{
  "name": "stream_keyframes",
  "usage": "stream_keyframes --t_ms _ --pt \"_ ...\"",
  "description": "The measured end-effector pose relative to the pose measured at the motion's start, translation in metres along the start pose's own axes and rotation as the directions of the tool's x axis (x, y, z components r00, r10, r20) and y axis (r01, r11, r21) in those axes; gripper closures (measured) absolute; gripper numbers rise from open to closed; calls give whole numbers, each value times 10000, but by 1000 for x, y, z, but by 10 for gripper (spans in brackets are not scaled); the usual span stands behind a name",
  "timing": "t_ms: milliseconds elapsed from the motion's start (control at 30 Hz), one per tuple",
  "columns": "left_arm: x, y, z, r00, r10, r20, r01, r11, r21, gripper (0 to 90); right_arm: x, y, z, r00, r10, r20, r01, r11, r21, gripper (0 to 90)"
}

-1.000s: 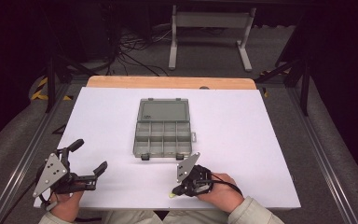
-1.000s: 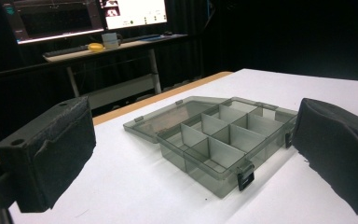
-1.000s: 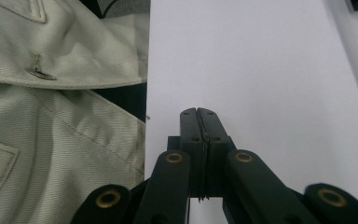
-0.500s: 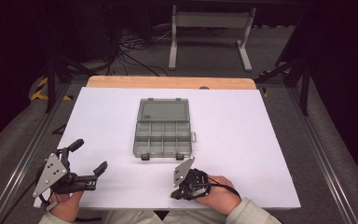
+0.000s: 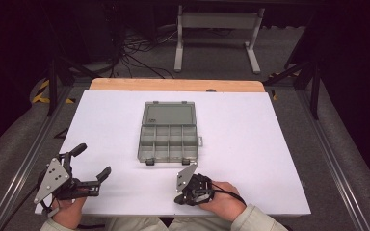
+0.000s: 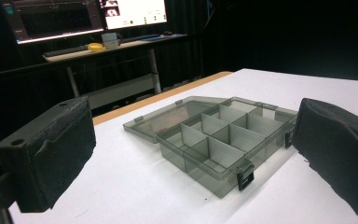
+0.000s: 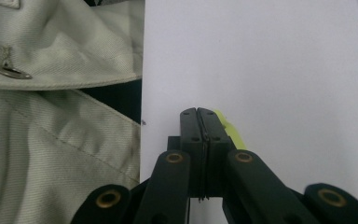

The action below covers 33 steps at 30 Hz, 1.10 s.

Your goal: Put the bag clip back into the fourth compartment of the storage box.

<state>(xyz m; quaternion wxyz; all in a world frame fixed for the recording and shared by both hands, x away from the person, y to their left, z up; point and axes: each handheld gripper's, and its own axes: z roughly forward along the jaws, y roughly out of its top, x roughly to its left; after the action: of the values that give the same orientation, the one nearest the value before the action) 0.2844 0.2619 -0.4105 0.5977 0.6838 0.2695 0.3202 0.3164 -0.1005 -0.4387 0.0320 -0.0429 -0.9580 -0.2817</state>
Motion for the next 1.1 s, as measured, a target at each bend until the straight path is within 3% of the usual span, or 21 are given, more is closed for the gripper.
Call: stream_keyframes --t_ms 1100 --pt "0 0 0 10000 60 47 -60 10000 3 0 -10 9 6 9988 467 125 -463 9984 -310 900"
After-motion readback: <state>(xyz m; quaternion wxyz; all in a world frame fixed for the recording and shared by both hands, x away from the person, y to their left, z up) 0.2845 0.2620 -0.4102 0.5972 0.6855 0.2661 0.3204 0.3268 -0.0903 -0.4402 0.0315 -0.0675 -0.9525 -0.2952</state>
